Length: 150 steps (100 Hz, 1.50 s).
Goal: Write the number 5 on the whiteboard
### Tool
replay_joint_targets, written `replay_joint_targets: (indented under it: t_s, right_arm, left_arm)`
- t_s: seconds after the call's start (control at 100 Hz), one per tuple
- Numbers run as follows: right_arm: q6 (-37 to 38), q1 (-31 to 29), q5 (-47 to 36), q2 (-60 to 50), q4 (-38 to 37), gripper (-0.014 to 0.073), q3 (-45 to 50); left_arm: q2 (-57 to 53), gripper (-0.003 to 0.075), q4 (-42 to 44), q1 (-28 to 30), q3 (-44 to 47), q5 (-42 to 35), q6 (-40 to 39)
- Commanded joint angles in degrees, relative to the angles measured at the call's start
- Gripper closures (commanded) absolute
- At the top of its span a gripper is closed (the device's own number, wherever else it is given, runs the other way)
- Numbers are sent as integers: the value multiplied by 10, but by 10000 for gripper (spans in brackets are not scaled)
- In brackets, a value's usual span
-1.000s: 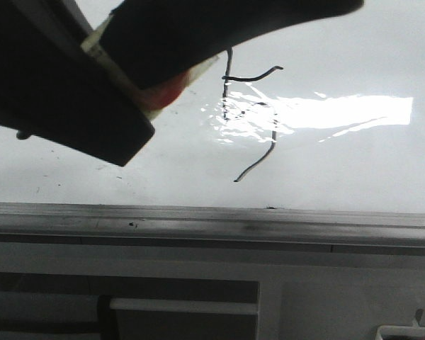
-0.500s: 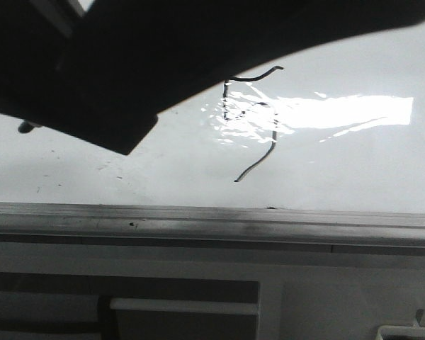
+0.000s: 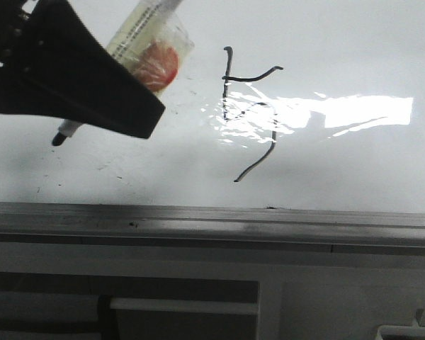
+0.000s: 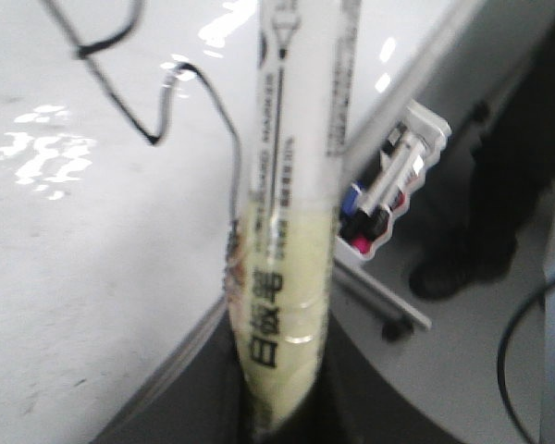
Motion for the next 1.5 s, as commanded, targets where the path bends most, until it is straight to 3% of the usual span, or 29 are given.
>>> replay_joint_targets:
  t_s: [0.0, 0.03, 0.35, 0.63, 1.06, 1.19, 1.26, 1.41, 1.49]
  right_arm:
    - [8, -28, -3, -20, 15, 594, -16]
    - [8, -37, 5, -22, 15, 664, -16]
    - [14, -56, 41, -26, 10, 657, -16]
    - [15, -56, 41, -26, 10, 657, -16]
    - [15, -56, 41, -26, 10, 657, -16]
    - [16, -56, 43, -26, 10, 657, -16]
    - [17, -56, 43, -26, 10, 657, -16]
    - [23, -56, 46, -26, 10, 657, -16]
    - [26, -56, 48, -26, 10, 657, -16]
  left_arm:
    - [-9, 741, -99, -9, 6, -110, -23]
    - [-8, 741, -113, -15, 12, -136, -23]
    - [37, 741, -176, -97, 24, -378, -23]
    - [101, 741, -187, -97, 21, -396, -27]
    - [103, 741, -188, -97, 5, -429, -56]
    - [103, 736, -231, -97, 5, -440, -56]
    - [103, 696, -233, -96, 5, -440, -56]
    - [103, 508, -233, -96, 5, -440, -56]
    - [103, 468, -233, -96, 5, -440, -56]
